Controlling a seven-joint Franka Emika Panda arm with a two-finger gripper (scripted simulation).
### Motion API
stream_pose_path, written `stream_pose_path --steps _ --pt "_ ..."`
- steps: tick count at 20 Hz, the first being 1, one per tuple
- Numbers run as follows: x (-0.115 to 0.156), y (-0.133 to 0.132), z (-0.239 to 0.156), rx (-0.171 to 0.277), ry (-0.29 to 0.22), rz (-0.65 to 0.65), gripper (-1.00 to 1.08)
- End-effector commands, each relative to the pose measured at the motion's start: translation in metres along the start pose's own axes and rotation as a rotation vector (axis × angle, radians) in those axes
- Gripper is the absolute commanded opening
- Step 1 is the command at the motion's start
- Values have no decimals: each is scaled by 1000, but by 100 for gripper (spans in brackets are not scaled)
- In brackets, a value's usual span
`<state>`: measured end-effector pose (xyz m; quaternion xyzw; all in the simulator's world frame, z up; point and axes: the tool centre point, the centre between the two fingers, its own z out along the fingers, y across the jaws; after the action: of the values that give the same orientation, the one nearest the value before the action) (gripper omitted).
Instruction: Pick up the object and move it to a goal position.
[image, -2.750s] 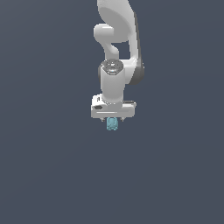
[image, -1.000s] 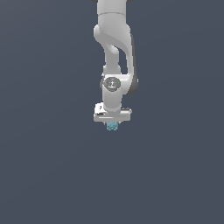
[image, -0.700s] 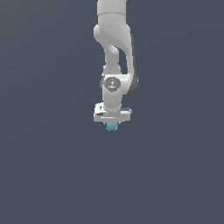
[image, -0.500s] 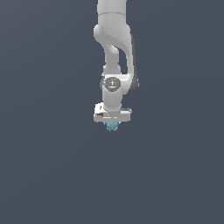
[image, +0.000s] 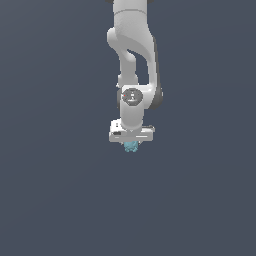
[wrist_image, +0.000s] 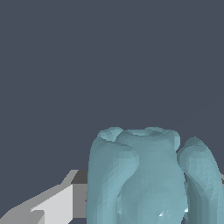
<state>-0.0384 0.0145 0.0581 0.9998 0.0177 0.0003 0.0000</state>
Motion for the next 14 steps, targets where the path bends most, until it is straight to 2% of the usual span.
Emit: stream_pose_path --steps 1,14 --pt "11 -6 -8 0 0 0 -100" --pt "87 -40 -54 0 0 0 -100"
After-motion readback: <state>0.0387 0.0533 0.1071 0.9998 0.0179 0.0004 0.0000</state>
